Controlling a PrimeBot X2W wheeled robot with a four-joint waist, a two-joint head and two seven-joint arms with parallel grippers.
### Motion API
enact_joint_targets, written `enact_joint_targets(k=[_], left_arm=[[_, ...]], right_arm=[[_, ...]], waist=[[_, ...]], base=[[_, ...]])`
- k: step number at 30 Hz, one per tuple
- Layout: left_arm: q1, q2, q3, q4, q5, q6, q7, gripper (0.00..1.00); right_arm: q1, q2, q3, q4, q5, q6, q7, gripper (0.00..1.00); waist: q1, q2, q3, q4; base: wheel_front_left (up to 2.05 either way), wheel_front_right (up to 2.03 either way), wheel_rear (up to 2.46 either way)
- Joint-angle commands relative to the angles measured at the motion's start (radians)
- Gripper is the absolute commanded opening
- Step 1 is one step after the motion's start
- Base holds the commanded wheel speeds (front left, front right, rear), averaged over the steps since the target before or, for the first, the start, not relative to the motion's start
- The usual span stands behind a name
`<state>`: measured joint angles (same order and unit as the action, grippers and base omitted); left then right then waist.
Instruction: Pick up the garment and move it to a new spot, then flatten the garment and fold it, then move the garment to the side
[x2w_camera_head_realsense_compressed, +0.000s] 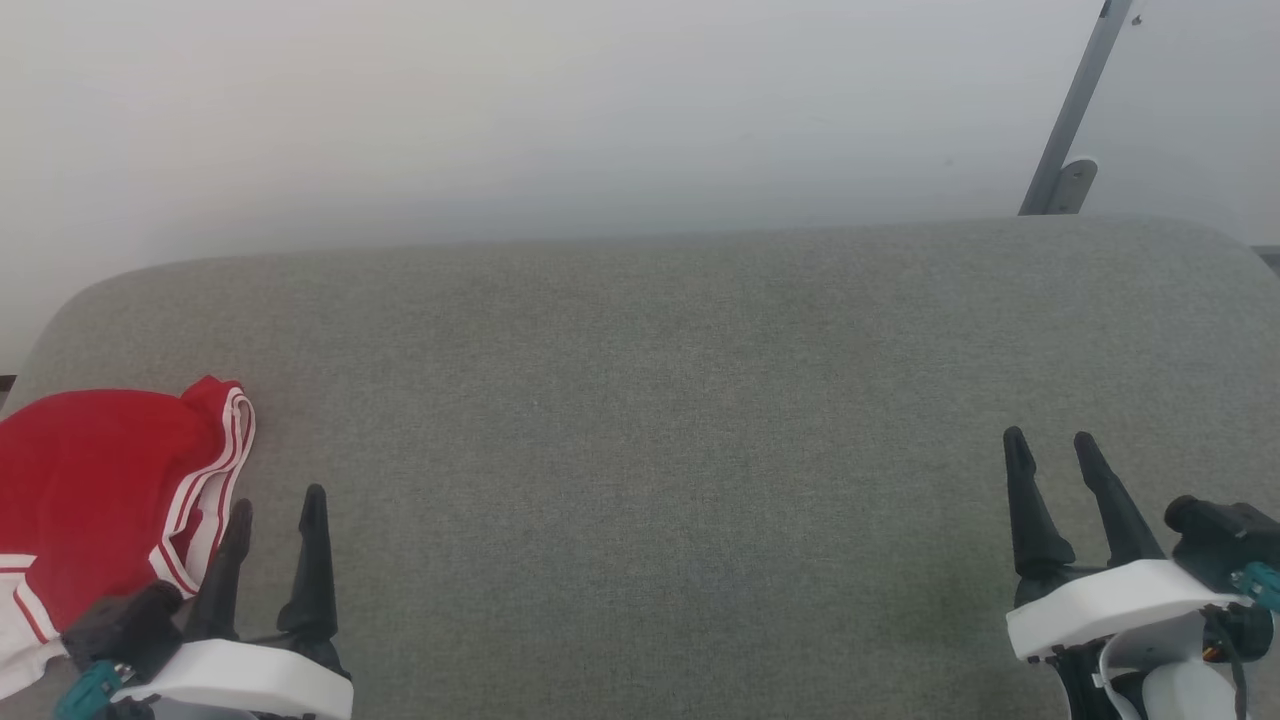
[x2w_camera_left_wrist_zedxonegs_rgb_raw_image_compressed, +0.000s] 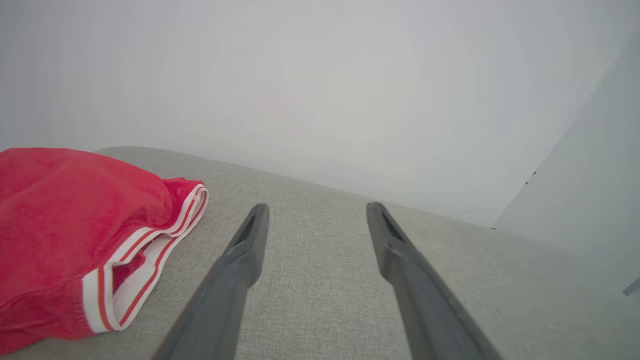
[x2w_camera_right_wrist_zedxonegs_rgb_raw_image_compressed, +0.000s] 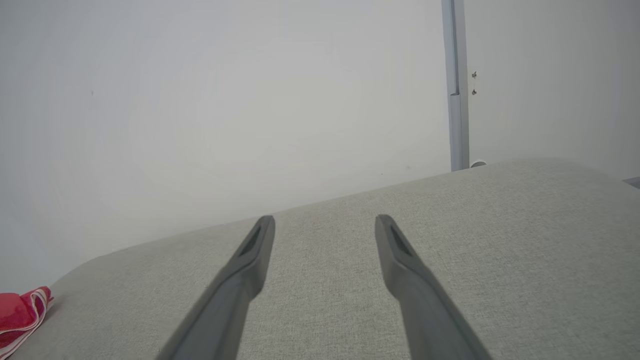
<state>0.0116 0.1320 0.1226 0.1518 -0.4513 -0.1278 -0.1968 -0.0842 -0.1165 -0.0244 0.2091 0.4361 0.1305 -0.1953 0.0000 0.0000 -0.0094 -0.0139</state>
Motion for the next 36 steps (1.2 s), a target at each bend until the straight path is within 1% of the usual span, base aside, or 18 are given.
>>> enact_joint_targets(k=[1, 22, 33, 36], left_arm=[[0.002, 0.008, -0.003, -0.009, 0.020, -0.003, -0.008, 1.00], [0.019, 0.036, -0.014, -0.025, 0.152, -0.003, -0.052, 1.00], [0.023, 0.044, -0.016, -0.033, 0.219, -0.004, -0.072, 1.00], [0.022, 0.043, -0.015, -0.032, 0.216, -0.004, -0.070, 1.00]], right_arm=[[-0.009, -0.004, 0.003, -0.009, -0.019, 0.000, -0.010, 1.00], [-0.004, -0.004, -0.001, -0.031, -0.205, 0.000, -0.055, 1.00], [-0.006, -0.007, 0.005, -0.035, -0.281, 0.000, -0.073, 1.00], [-0.006, -0.006, 0.005, -0.034, -0.278, 0.000, -0.072, 1.00]], waist=[[0.0000, 0.0000, 0.000, 0.000], [0.0000, 0.0000, -0.004, -0.001], [0.0000, 0.0000, -0.006, -0.004], [0.0000, 0.0000, -0.006, -0.004]], base=[[0.00, 0.00, 0.00], [0.00, 0.00, 0.00], [0.00, 0.00, 0.00], [0.00, 0.00, 0.00]])
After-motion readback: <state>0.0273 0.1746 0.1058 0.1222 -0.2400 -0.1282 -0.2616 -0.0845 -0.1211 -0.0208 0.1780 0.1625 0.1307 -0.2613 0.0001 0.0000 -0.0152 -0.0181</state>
